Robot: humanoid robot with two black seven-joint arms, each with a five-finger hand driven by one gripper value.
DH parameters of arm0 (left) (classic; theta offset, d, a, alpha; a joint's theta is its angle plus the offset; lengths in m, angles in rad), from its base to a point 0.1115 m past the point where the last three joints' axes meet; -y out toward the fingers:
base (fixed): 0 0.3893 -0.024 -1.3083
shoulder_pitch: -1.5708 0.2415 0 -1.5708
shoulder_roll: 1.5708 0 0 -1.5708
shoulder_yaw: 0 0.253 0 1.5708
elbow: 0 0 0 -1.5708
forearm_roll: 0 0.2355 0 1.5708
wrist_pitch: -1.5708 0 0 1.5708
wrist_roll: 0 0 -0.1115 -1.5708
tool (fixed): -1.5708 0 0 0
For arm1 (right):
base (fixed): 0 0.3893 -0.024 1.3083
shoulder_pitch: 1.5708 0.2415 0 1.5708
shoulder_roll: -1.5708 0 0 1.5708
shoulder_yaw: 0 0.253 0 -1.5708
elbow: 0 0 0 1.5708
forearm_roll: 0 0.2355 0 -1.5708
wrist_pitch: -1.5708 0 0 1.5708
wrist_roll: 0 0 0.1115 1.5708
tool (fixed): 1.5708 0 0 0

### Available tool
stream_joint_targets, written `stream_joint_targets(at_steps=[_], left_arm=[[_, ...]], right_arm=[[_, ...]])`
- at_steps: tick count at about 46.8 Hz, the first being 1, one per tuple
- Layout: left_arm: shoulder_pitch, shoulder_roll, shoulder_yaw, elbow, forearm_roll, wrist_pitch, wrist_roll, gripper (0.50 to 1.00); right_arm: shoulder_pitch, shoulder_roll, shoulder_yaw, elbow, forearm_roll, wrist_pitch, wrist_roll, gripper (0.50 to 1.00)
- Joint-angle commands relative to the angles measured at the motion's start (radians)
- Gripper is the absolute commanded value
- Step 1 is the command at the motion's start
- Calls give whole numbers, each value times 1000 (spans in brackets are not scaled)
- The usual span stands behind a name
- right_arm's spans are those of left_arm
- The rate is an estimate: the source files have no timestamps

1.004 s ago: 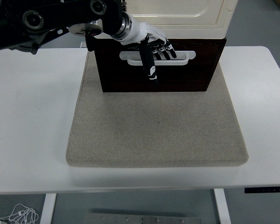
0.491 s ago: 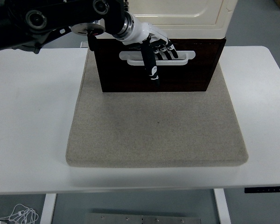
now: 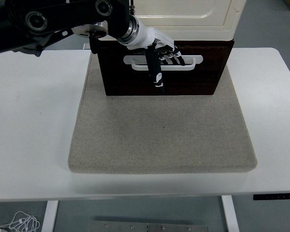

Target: Open the drawer under the combination cabinet

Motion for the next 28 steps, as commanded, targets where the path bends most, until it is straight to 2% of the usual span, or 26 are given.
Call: stream_joint_targets(at_steps=[1, 19, 28], left_arm=[[0, 2, -3, -1, -2, -13, 0, 1000], [-9, 11, -32, -28, -6, -69, 2, 1000], [-15, 13, -40, -50, -8, -74, 2, 1000]], right_arm=[[0, 0, 0, 0, 0, 0, 0, 926], [0, 0, 0, 0, 0, 0, 0, 926], [0, 0, 0, 0, 0, 0, 0, 926]])
